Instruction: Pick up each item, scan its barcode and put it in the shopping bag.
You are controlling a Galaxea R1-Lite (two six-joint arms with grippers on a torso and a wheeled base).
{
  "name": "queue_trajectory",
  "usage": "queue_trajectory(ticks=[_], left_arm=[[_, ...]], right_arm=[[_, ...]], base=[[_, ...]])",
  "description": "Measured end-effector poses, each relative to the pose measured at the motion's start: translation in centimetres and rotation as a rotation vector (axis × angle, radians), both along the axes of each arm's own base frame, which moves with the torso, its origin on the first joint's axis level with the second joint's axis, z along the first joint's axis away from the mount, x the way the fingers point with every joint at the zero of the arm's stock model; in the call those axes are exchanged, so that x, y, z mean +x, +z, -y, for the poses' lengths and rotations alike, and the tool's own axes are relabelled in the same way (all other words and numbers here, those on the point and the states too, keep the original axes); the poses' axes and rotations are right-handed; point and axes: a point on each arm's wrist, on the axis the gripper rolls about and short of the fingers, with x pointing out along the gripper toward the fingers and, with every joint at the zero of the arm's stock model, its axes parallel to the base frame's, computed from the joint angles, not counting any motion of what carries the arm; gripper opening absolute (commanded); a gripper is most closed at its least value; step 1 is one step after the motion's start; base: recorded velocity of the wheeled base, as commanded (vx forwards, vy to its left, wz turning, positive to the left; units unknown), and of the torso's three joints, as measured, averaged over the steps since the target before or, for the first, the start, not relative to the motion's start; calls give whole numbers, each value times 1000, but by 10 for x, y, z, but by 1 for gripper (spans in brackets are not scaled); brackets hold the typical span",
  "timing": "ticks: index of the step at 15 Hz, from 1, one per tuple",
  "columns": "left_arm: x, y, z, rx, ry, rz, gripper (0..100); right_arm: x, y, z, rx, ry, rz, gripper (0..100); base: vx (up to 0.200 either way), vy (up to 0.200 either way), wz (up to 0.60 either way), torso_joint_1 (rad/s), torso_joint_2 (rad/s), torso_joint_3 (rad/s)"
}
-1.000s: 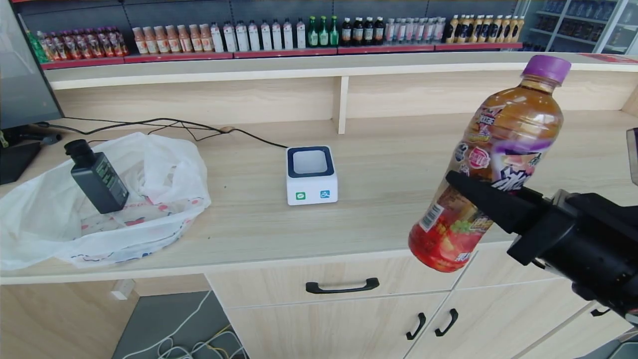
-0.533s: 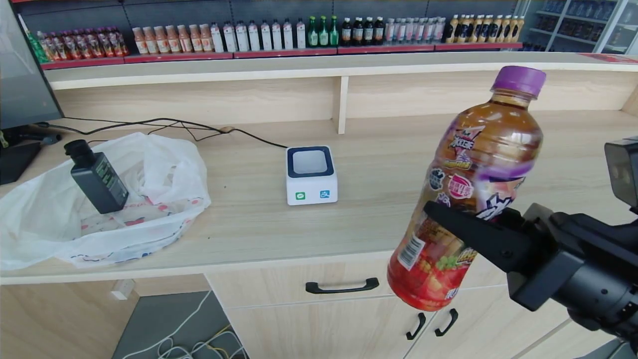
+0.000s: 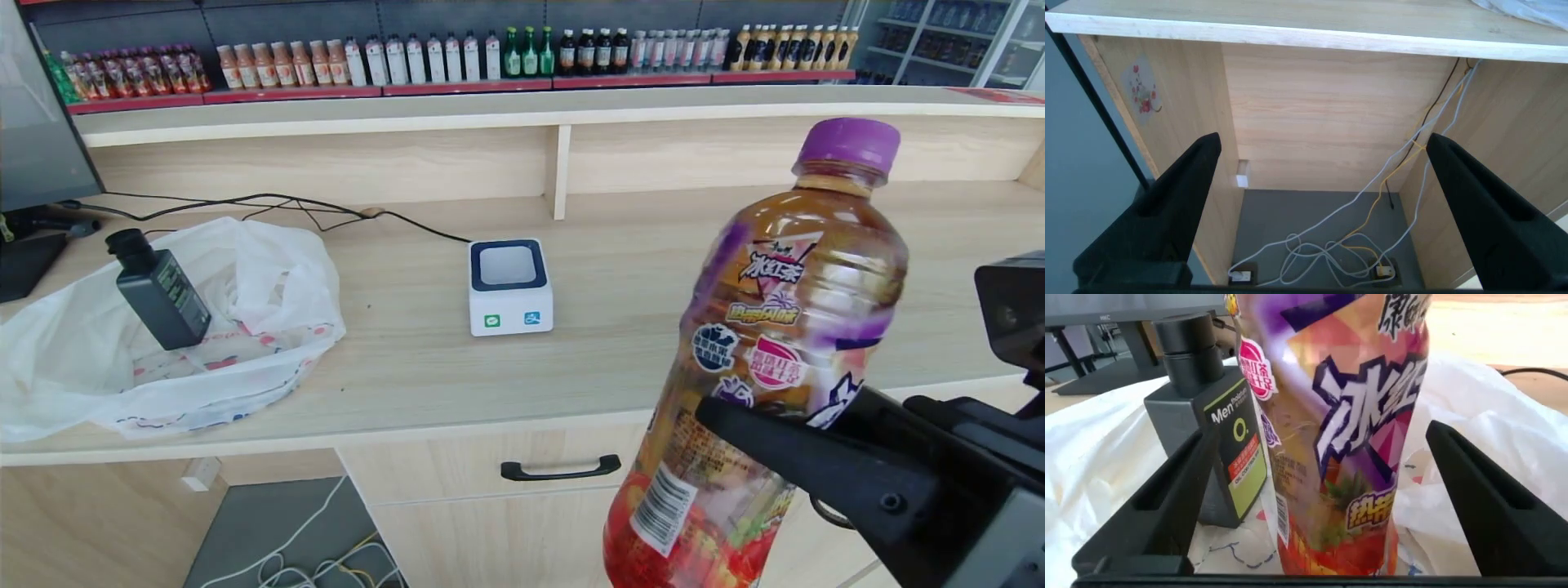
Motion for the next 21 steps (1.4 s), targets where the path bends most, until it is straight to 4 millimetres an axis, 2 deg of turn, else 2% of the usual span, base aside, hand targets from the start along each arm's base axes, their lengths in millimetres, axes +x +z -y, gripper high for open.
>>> queue_trajectory(ticks=[4, 8, 11, 16, 21], left_arm=[[0, 0, 0, -1, 0, 0, 100], [0, 0, 0, 0, 0, 0, 100], [0, 0, 0, 0, 1, 0, 100], [0, 0, 0, 0, 0, 0, 100], [0, 0, 0, 0, 0, 0, 100]], right_arm=[[-29, 19, 24, 0, -15, 22, 100], [-59, 31, 69, -7, -99, 36, 100], [-90, 34, 99, -16, -150, 43, 100], [-156, 24, 141, -23, -208, 24, 100], [-207, -2, 164, -170, -202, -168, 100]], base=[[0, 0, 0, 0, 0, 0], [0, 0, 0, 0, 0, 0], [0, 0, 0, 0, 0, 0], [0, 0, 0, 0, 0, 0], [0, 0, 0, 0, 0, 0]])
